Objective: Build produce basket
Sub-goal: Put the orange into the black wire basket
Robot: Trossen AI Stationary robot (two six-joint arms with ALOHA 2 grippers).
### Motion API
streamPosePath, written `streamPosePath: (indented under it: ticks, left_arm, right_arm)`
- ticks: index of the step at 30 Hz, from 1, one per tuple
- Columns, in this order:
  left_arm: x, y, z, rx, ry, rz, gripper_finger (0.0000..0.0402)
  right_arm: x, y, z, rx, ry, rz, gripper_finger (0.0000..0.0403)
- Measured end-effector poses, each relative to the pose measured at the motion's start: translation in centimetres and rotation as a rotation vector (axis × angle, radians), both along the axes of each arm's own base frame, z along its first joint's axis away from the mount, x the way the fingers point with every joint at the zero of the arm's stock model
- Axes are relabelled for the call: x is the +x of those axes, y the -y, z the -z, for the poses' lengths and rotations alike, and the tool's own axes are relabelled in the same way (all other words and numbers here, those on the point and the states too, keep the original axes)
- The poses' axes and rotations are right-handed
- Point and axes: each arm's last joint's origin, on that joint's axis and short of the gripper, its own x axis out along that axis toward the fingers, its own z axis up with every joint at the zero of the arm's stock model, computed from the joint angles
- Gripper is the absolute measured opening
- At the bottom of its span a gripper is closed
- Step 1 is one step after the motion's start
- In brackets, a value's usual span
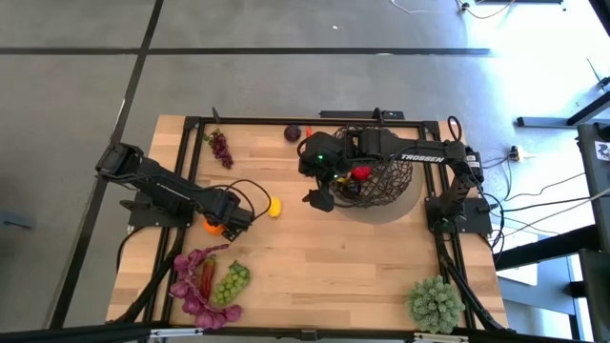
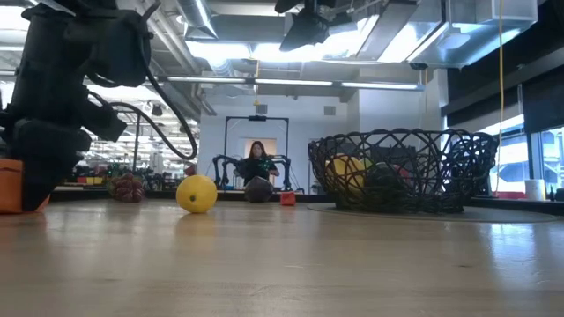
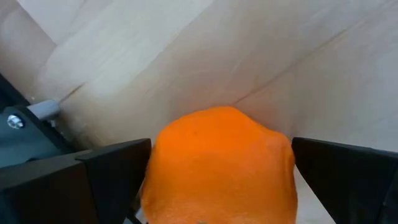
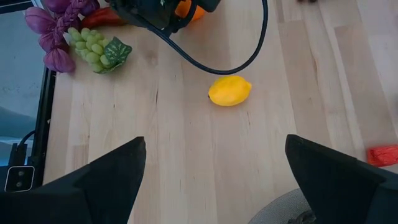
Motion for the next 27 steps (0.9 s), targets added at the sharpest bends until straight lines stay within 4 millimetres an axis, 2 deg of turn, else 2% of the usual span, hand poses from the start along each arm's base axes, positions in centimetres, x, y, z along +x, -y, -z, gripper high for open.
streamPosePath:
  ticks: [8,20,27]
  left_arm:
    - [-0.05,-0.03,-0.01,0.003,-0.005,-0.005,0.0365]
    - [0.08,-0.02,-0.03,0.000,0.008,-0.009,0.0278]
    - [0.77,0.14,-0.78,-0.017,0.025,0.103,0.0271]
  right_arm:
    - [0.00,0.00,0.00,0.001,0.000,0.001,0.0375]
    - [0.00,0.00,0.00,0.000,0.000,0.000,0.0375]
    - [0.00,0.00,0.00,0.000,0.000,0.000,0.0375]
